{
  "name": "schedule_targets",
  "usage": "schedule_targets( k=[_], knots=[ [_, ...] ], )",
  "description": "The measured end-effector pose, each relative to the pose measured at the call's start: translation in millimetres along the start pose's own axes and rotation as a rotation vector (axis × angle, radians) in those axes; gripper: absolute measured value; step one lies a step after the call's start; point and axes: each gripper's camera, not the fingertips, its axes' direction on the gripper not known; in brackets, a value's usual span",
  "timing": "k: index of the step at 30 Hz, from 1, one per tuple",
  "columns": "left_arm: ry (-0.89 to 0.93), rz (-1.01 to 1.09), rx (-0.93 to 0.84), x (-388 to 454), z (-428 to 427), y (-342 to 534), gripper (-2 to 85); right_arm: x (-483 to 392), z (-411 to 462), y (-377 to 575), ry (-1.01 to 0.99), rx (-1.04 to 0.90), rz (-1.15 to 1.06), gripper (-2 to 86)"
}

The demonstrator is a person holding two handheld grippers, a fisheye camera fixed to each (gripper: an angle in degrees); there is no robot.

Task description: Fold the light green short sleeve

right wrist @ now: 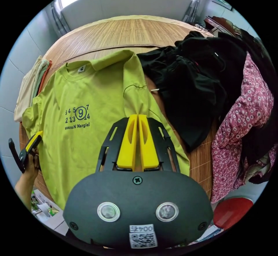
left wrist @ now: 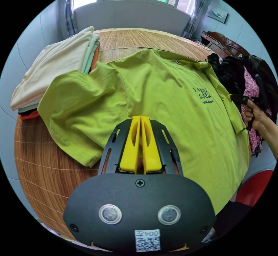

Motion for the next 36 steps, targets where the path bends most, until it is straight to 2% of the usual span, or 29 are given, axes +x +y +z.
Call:
schedule_targets(
  k=[6,9,14,19,24,31,36],
  knots=[
    [-0.005,0.002,0.001,-2,2,4,0.4,19,-49,-21,-0.080,0.029,-0.061,0.5],
    [-0.007,0.003,0.001,-3,3,6,0.4,20,-46,-28,-0.266,-0.047,-0.092,3.8],
    [-0.019,0.008,0.002,-3,4,10,0.4,27,-52,-24,-0.278,-0.033,0.039,10.7],
    [-0.030,0.013,0.004,-3,4,13,0.4,-1,-46,-25,-0.261,-0.098,0.003,11.6],
    [-0.023,0.009,0.003,-6,3,15,0.4,-49,-76,-35,-0.125,-0.057,-0.058,2.4],
    [-0.012,0.003,0.003,-11,1,18,0.3,-97,-164,-56,0.111,0.025,-0.235,0.3],
    [0.001,-0.003,0.002,-15,-1,20,0.3,-115,-210,-97,0.431,0.088,-0.468,-0.4]
  ],
)
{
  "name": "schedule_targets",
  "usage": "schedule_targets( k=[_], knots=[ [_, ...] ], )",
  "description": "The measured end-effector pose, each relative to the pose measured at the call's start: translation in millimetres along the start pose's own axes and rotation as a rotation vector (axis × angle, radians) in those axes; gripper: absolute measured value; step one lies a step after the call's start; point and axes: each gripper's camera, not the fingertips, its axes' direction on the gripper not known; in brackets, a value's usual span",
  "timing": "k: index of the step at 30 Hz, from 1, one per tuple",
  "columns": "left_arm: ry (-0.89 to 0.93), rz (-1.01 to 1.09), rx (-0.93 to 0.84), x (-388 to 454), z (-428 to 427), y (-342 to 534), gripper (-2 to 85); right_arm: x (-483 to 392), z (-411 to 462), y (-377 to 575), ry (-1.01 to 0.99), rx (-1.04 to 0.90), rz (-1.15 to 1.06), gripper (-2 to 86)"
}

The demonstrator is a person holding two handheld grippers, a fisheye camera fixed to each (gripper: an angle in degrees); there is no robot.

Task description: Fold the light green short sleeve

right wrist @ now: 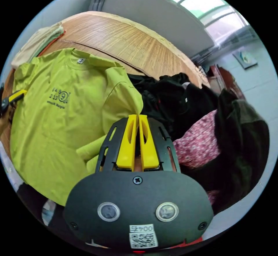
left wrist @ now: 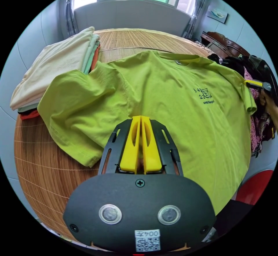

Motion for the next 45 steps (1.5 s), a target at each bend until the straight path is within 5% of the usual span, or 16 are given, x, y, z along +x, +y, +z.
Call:
schedule_targets(
  k=[6,10,15,18,25,30,35,38,45],
  knots=[
    [-0.013,0.007,0.000,1,-4,1,0.4,52,59,-56,0.195,-0.163,0.042,-0.4],
    [-0.023,0.010,-0.002,1,-7,1,0.5,80,12,-59,0.189,-0.004,0.265,0.0],
    [0.074,-0.061,-0.074,-15,-18,-11,1.3,65,-79,-4,-0.213,0.258,0.341,4.7],
    [0.102,-0.084,-0.058,-28,-51,-7,3.0,40,-99,34,-0.394,0.207,0.346,6.3],
    [0.066,-0.100,-0.010,-49,-111,28,2.9,-70,-115,87,-0.455,0.017,0.267,0.1],
    [-0.039,0.019,0.000,-29,-89,-31,1.3,-120,-98,6,-0.330,0.107,0.120,1.8],
    [-0.185,-0.049,-0.034,-26,-40,-66,0.4,-62,-24,-104,-0.265,0.043,0.219,0.8],
    [-0.272,-0.033,-0.053,-31,-21,-67,0.2,-27,18,-147,-0.394,-0.007,0.282,-0.1],
    [-0.347,0.085,-0.064,-50,-4,-117,0.2,-25,64,-215,-0.317,-0.053,0.122,-0.5]
  ],
)
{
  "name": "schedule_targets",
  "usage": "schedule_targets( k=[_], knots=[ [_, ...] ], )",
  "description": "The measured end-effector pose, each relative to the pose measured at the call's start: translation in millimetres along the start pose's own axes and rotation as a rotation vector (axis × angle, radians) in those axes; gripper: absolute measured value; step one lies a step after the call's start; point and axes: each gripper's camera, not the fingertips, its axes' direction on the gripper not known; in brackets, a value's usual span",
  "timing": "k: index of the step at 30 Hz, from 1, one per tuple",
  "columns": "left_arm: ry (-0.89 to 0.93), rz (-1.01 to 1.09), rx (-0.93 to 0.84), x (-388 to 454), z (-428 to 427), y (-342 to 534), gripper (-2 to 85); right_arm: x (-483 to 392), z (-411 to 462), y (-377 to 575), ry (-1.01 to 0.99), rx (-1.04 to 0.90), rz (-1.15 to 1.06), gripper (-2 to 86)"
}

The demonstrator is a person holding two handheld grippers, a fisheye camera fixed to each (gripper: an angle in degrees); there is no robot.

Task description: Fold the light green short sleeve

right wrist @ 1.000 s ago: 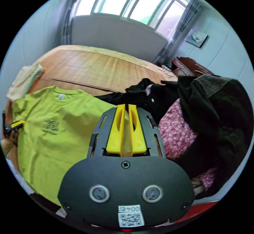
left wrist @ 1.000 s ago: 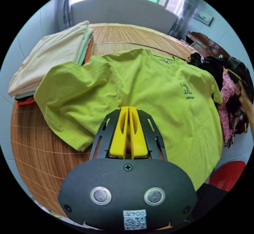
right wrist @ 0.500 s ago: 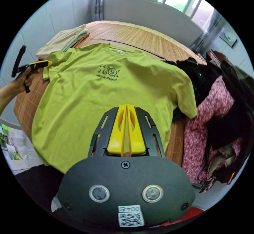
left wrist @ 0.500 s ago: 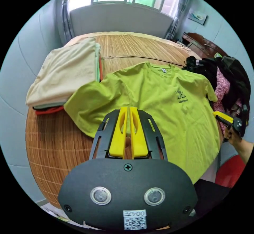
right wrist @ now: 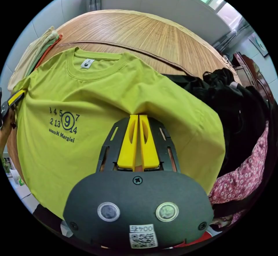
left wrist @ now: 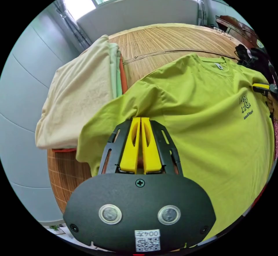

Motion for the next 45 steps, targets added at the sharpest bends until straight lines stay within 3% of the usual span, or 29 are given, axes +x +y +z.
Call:
schedule_targets(
  k=[6,10,16,21,28,35,38,40,42,45],
  knots=[
    [0.001,0.015,0.024,-24,23,-56,0.2,49,10,-61,-0.130,0.014,0.098,-0.5],
    [0.181,-0.087,-0.004,-54,16,-70,0.3,79,-21,-50,-0.273,0.118,0.172,0.1],
    [0.466,-0.065,0.095,-89,-67,-12,0.3,109,-91,90,-0.426,0.120,0.223,3.6],
    [0.552,-0.107,-0.127,-93,-107,110,0.4,88,-120,281,-0.306,-0.212,0.254,4.8],
    [0.446,0.021,-0.397,-52,-157,225,1.4,-14,-143,368,-0.037,-0.326,-0.122,8.3],
    [0.439,0.070,-0.474,-31,-131,211,1.2,-67,-111,358,0.141,-0.227,-0.625,7.7],
    [0.378,0.159,-0.527,-20,-117,208,0.5,-66,-100,362,0.152,-0.262,-0.767,1.7],
    [0.380,0.159,-0.535,-22,-115,203,0.3,-35,-95,358,0.170,-0.316,-0.593,0.4],
    [0.397,0.118,-0.546,-29,-113,200,0.2,31,-90,369,0.149,-0.407,-0.237,0.0],
    [0.422,0.062,-0.545,-40,-110,198,0.1,81,-98,392,0.063,-0.435,0.041,1.3]
  ],
)
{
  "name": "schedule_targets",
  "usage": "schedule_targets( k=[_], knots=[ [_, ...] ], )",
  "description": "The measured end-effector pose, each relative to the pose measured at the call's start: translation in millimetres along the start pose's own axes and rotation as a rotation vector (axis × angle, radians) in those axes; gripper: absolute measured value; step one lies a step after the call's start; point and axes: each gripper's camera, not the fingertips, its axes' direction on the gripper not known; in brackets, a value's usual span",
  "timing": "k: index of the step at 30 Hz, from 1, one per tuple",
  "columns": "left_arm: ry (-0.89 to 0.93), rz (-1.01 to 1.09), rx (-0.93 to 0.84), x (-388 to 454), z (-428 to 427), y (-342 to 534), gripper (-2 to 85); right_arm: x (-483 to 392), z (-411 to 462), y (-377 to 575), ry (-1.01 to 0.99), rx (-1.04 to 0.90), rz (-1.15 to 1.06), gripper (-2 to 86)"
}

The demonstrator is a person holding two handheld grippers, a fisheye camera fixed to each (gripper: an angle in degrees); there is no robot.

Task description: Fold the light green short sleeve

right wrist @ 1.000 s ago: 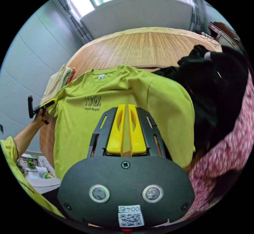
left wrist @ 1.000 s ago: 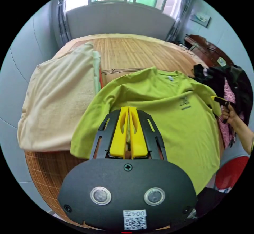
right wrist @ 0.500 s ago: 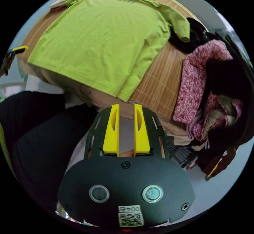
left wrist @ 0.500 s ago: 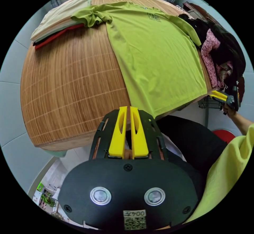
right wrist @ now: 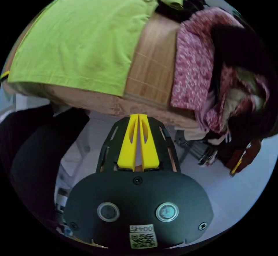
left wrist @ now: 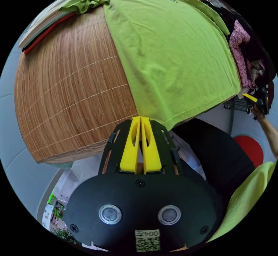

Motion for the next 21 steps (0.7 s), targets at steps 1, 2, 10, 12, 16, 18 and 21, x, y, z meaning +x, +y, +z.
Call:
schedule_targets(
  k=[1,2,10,12,16,18,21],
  knots=[
    [0.010,-0.014,0.004,-3,-1,0,0.1,3,-4,2,-0.034,0.020,0.023,1.8],
    [0.016,-0.027,0.006,-5,-2,-1,0.1,6,-12,4,-0.115,0.067,0.058,4.6],
    [0.028,-0.040,0.006,-14,-6,-5,0.2,-1,6,-33,-0.224,0.120,0.059,7.6],
    [0.041,-0.045,0.014,-18,-6,-4,0.2,15,8,-25,-0.285,0.116,0.129,7.0],
    [0.089,-0.101,0.028,-31,-8,4,0.1,39,11,-3,-0.271,0.067,0.291,5.7],
    [0.075,-0.131,0.029,-37,-11,9,0.1,31,-5,3,-0.246,0.117,0.296,6.0],
    [0.051,-0.146,0.070,-43,-23,18,0.1,-23,-30,-16,-0.233,0.198,0.115,6.4]
  ],
)
